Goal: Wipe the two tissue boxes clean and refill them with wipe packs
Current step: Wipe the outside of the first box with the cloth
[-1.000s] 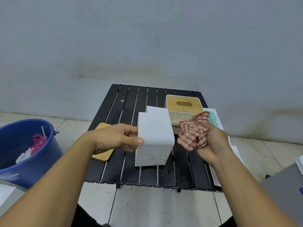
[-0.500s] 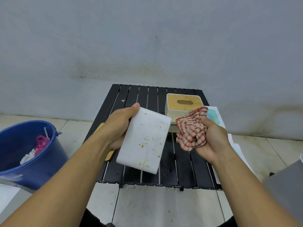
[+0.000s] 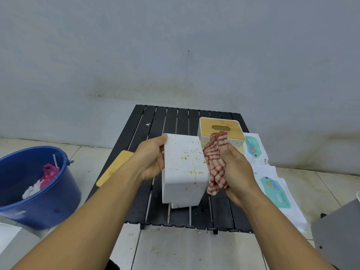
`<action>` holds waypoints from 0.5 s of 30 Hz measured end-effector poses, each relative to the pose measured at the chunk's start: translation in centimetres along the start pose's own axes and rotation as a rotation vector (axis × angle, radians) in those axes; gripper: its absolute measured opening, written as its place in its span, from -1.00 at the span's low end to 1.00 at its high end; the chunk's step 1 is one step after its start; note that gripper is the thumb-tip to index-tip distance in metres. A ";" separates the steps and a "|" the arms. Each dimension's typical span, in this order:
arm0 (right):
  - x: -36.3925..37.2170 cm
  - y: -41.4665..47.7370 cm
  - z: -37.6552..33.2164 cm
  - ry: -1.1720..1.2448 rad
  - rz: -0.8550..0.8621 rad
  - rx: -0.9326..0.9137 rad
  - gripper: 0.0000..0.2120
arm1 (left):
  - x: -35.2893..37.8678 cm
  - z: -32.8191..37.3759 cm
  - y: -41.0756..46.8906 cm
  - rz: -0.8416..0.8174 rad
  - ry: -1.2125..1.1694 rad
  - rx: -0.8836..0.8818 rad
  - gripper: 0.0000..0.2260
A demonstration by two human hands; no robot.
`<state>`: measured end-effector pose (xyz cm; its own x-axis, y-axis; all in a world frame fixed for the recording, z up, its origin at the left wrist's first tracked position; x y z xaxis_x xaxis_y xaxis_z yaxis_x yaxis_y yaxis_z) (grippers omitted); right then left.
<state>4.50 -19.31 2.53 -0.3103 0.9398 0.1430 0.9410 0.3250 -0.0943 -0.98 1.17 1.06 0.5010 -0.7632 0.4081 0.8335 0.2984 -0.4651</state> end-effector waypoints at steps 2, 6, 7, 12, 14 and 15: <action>0.2 -0.1 0.1 -0.027 -0.008 -0.013 -0.72 | -0.2 -0.2 0.2 -0.014 -0.074 -0.018 -0.67; 0.5 -0.3 0.0 -0.058 -0.017 -0.030 -0.73 | -0.4 -0.5 0.0 -0.059 -0.124 -0.020 -0.66; 0.5 -0.4 0.0 -0.080 -0.020 -0.036 -0.73 | -0.4 -0.5 0.0 -0.053 -0.113 -0.009 -0.65; 1.7 -1.0 -0.1 -0.356 -0.169 -0.120 -0.73 | -0.2 -0.5 0.0 -0.044 -0.036 0.017 -0.63; 2.4 -0.7 -0.1 -0.540 -0.256 -0.164 -0.63 | -0.1 -0.4 0.1 -0.053 -0.011 0.017 -0.63; 2.7 -0.4 0.0 -0.634 -0.289 -0.173 -0.57 | -0.1 -0.4 0.3 -0.061 -0.006 0.017 -0.63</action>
<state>3.33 -16.88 2.99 -0.5193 0.7161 -0.4664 0.8011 0.5980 0.0262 -0.89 1.08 0.63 0.4506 -0.7770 0.4396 0.8662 0.2614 -0.4259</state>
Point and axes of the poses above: each hand's wrist, its own y-axis towards the middle knuckle, its own x-axis out of the palm, z = x × y, the point moved 4 cm from there along y, towards the middle knuckle, and after that the axes turned 3 degrees about -x, right-handed, at the moved point
